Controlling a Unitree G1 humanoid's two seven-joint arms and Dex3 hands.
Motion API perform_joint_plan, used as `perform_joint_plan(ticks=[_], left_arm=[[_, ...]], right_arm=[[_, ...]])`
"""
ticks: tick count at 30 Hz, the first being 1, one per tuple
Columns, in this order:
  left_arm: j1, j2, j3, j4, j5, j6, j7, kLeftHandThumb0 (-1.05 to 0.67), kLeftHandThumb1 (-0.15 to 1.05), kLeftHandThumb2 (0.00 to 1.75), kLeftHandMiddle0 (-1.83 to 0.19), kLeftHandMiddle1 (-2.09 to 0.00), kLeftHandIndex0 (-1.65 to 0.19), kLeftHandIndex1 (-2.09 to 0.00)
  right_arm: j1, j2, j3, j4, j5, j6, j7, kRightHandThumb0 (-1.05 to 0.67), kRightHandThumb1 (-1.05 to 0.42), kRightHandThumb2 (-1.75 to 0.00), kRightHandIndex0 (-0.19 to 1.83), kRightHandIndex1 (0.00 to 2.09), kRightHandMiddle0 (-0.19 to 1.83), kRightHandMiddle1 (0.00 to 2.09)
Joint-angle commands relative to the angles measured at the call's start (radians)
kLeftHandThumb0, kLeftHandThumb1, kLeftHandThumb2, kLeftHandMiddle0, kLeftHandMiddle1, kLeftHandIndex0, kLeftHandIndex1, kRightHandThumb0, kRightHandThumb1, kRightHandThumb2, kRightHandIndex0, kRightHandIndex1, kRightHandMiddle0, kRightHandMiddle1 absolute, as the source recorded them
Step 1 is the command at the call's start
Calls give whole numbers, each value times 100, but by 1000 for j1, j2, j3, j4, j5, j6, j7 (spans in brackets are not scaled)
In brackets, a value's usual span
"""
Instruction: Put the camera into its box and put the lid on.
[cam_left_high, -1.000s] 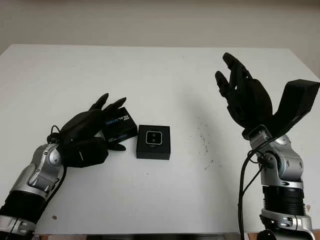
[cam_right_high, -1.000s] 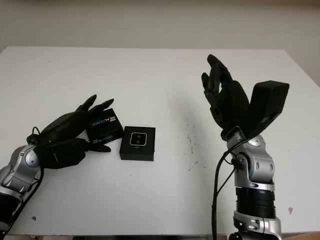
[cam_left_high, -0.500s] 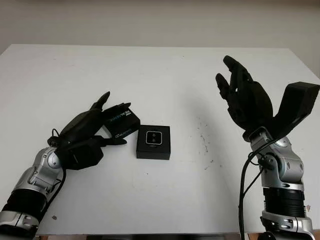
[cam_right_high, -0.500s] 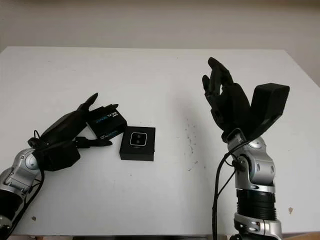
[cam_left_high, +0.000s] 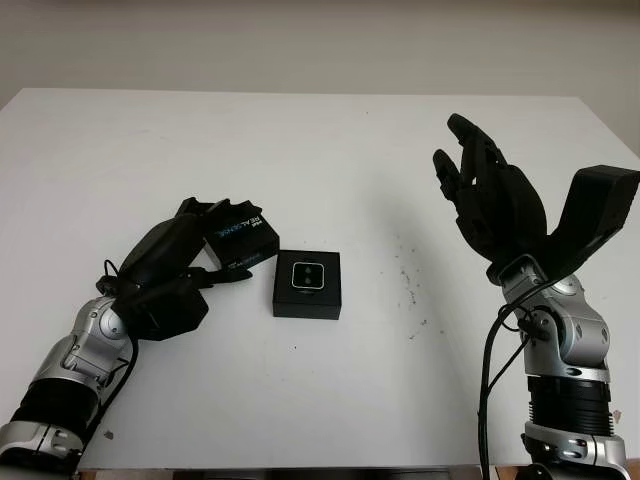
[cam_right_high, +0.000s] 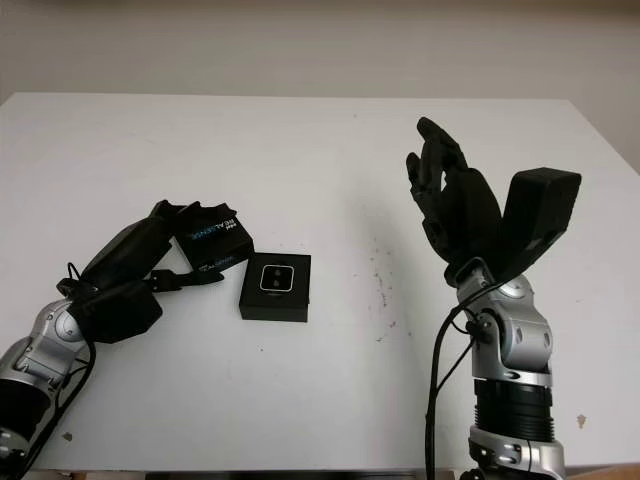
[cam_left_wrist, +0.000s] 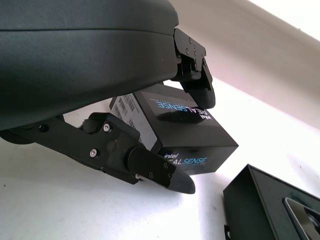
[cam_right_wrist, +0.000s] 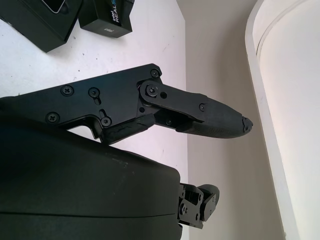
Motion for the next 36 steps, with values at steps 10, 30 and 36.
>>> perform_joint_plan(ticks=[10,30,36], left_arm=[[27,-23,54,-116,-40,3,87,-17,105,12,-14,-160,-25,-108],[120,-81,202,-639,-583,289,-366,-24,105,13,-27,-168,-21,-132],[117,-77,174,-640,-545,283,-434,-28,105,13,-22,-187,-26,-142]], right_arm=[[13,13,-9,-12,9,-12,-8,-68,-105,-60,1,6,-18,60],[20,22,3,-8,0,-8,-26,-65,-105,-58,7,8,-19,72],[23,15,17,-1,-16,-20,-22,-64,-105,-61,7,8,-19,73]])
